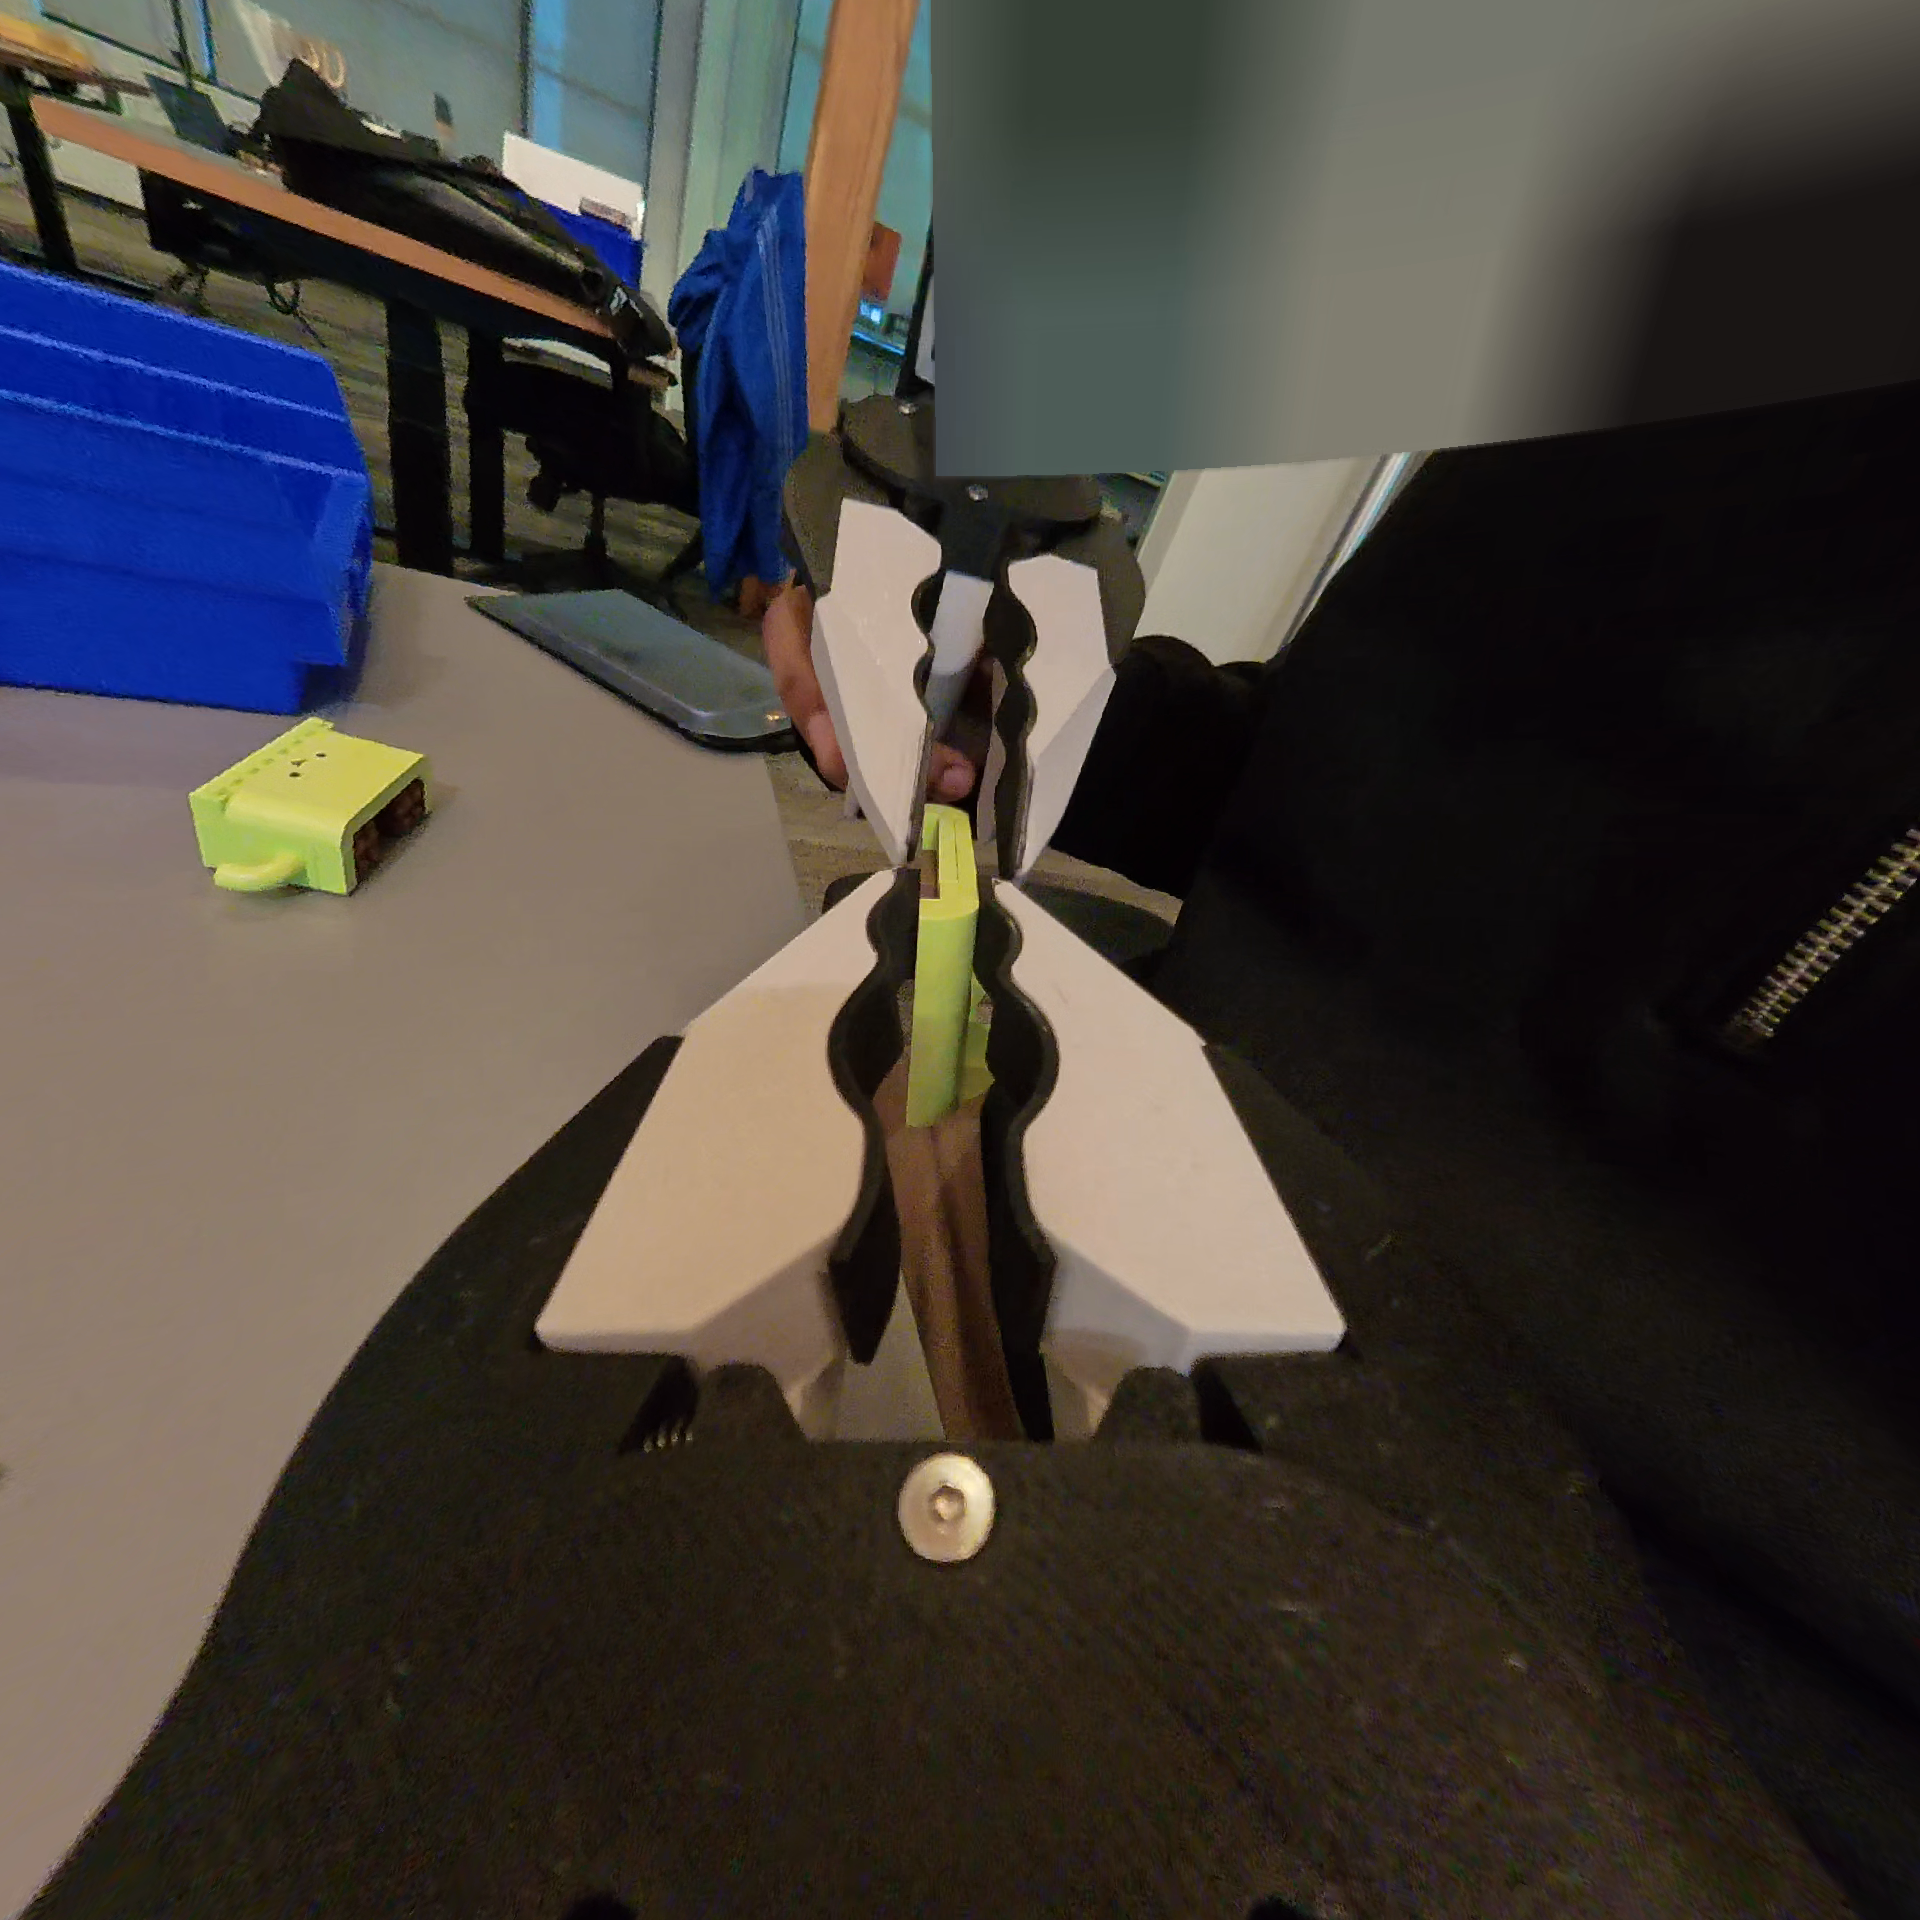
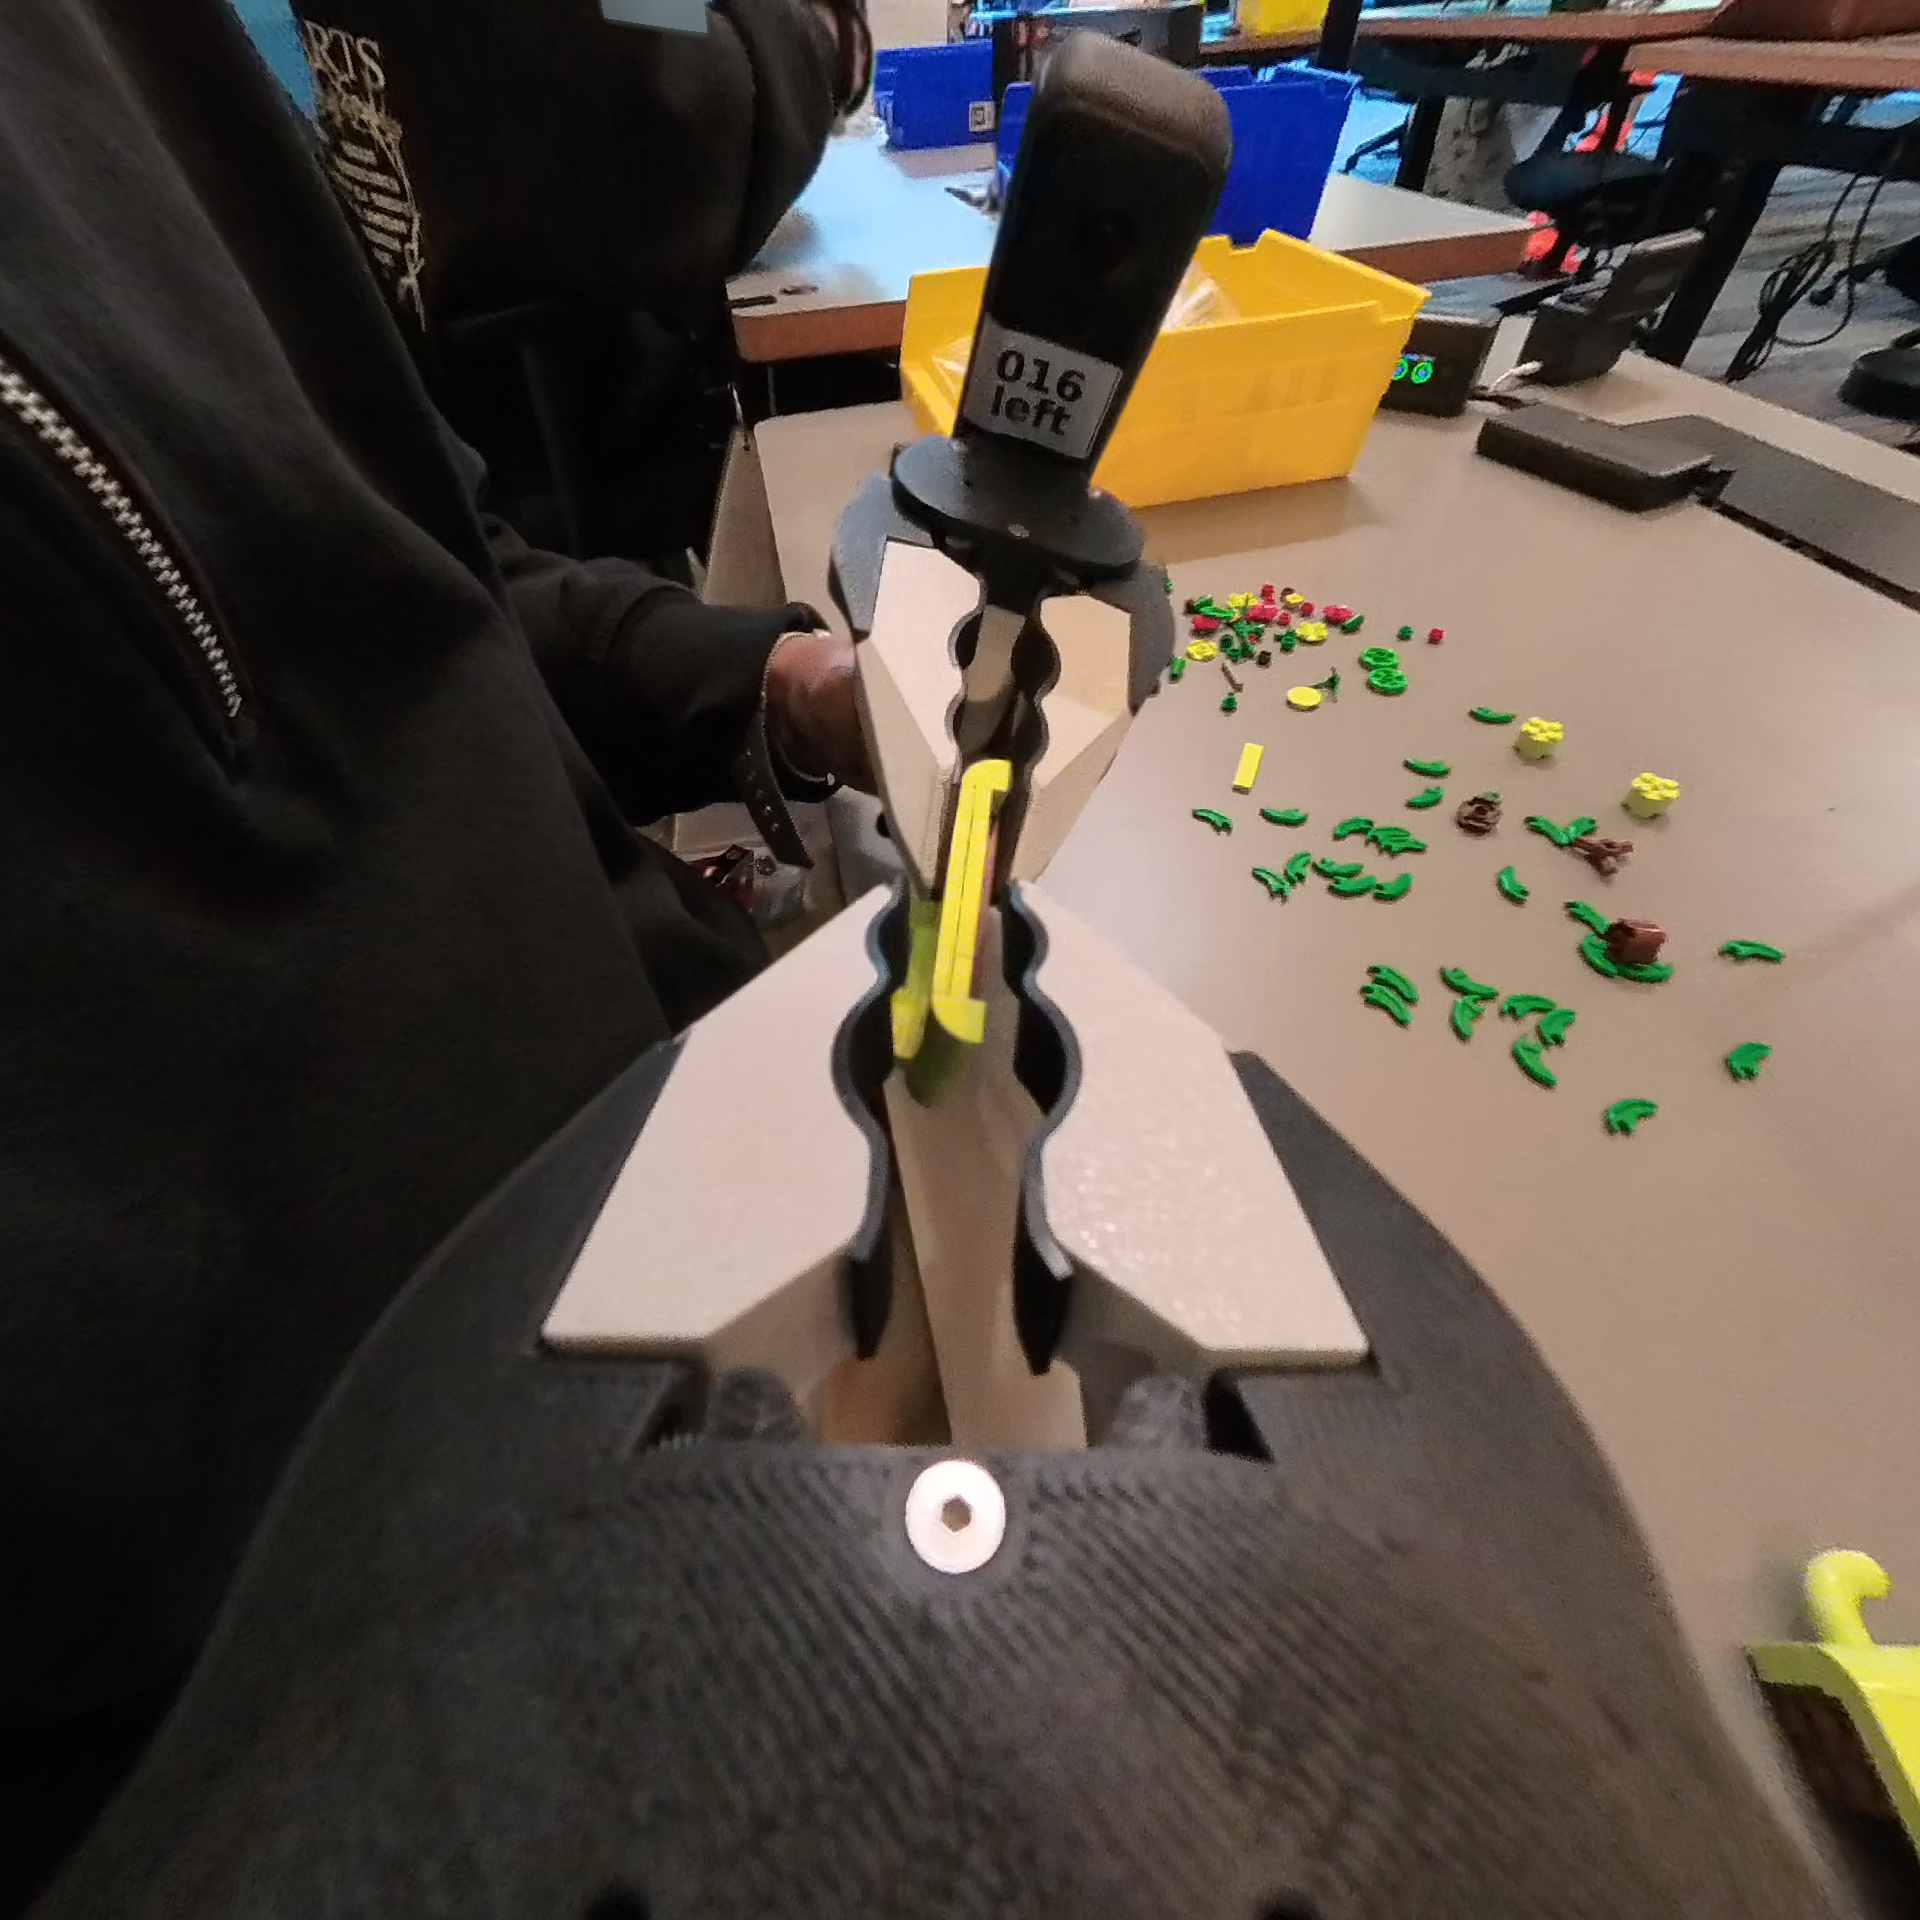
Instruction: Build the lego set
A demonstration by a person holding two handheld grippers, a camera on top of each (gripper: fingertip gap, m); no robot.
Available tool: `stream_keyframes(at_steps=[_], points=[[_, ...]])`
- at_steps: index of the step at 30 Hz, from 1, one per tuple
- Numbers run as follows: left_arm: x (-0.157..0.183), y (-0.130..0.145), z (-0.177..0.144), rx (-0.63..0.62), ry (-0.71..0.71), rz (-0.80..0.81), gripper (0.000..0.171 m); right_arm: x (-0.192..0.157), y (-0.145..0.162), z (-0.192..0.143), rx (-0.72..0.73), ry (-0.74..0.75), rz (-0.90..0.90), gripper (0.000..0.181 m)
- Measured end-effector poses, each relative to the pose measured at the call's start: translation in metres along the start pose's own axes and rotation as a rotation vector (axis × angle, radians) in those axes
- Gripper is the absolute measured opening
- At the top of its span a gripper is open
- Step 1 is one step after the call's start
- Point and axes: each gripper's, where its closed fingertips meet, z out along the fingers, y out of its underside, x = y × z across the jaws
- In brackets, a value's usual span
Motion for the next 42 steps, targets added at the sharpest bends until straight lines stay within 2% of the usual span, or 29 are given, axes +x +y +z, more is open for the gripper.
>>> stream_keyframes(at_steps=[4,19,23,30,35,42], points=[[0.003,-0.002,0.0,0.016,0.02,-0.013,0.008,-0.001,-0.001,-0.001,0.027,-0.016,0.012,0.006],[0.0,0.002,0.004,0.03,0.012,-0.032,0.008,-0.001,0.005,-0.003,0.022,-0.03,0.079,0.005],[-0.001,0.001,0.004,0.027,0.006,-0.016,0.008,0.001,0.003,-0.004,0.052,-0.009,0.047,0.005],[-0.002,-0.004,0.001,0.086,-0.014,0.016,0.008,0.003,0.001,-0.006,0.023,0.031,0.008,0.004],[-0.002,-0.002,0.0,0.068,-0.019,0.029,0.007,0.003,0.002,-0.007,0.024,0.023,0.026,0.004],[-0.012,0.001,-0.006,0.094,-0.015,-0.049,0.017,0.016,-0.006,-0.017,0.126,0.047,0.123,0.004]])
